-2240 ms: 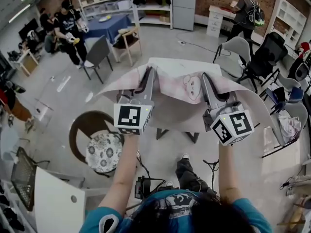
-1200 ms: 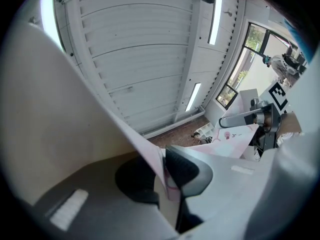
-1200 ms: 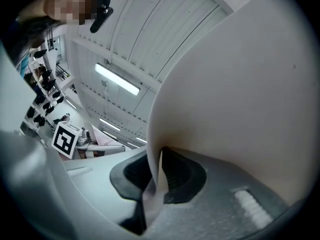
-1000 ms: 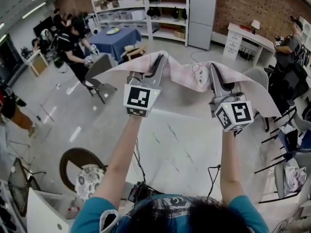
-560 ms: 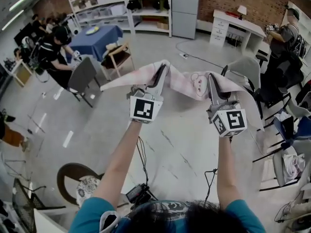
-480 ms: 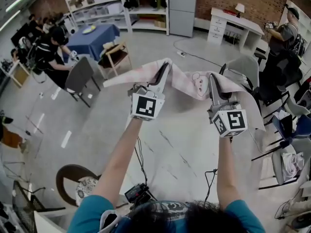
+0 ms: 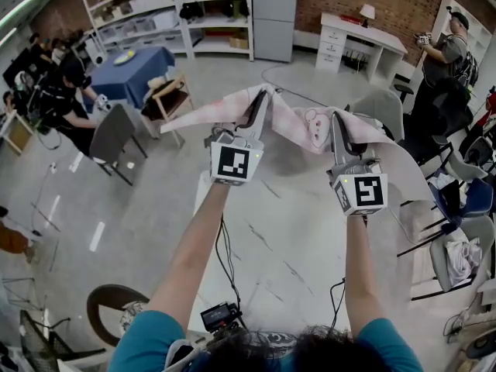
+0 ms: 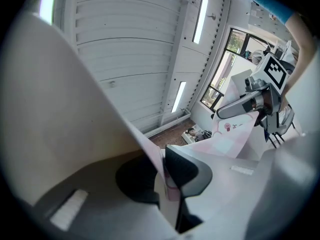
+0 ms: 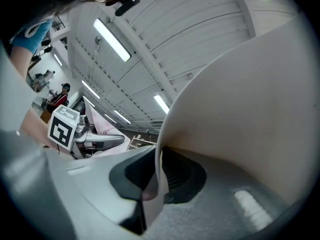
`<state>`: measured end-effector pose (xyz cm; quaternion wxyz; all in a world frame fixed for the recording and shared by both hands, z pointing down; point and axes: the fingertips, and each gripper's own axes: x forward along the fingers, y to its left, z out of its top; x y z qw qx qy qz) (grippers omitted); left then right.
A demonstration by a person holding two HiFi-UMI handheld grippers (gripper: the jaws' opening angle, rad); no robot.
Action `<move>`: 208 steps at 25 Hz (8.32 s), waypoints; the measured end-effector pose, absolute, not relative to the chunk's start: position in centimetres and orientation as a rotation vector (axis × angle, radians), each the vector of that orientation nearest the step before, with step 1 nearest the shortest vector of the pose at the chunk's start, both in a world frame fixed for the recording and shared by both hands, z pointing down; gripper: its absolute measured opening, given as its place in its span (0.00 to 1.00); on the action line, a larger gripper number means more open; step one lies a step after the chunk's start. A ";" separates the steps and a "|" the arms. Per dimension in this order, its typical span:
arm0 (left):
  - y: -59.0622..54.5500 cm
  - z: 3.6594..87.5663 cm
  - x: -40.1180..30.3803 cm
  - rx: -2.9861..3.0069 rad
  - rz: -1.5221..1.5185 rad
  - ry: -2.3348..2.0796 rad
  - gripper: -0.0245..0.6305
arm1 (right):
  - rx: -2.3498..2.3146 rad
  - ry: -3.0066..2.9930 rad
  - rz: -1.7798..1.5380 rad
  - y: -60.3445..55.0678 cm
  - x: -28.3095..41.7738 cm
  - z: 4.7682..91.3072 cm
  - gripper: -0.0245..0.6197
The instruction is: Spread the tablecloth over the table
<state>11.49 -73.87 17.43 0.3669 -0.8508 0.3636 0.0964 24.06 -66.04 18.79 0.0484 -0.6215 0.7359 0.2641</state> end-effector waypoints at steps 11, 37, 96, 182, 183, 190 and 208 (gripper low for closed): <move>-72.7 26.7 7.0 -2.407 0.215 1.098 0.13 | -1.902 2.379 0.603 -66.4 21.9 27.3 0.09; -57.3 46.8 -2.1 -2.933 -0.046 1.583 0.14 | -1.792 2.233 -0.641 -50.4 19.8 49.4 0.10; -28.5 70.9 -11.9 -3.503 -0.424 1.919 0.10 | -1.782 1.796 -1.388 -21.8 12.3 67.8 0.08; -5.3 44.8 0.6 -3.216 -0.243 0.971 0.06 | -1.369 2.750 -0.633 -4.1 7.6 44.8 0.11; -4.9 44.7 0.8 -3.214 -0.243 0.967 0.06 | -1.367 2.751 -0.626 -3.8 7.5 44.8 0.08; -3.1 44.1 0.9 -3.202 -0.235 0.978 0.06 | -1.325 2.786 -0.587 -2.3 7.3 44.8 0.04; -2.1 44.6 1.7 -3.194 -0.238 1.010 0.06 | -1.301 2.953 -0.458 -0.3 7.3 45.1 0.04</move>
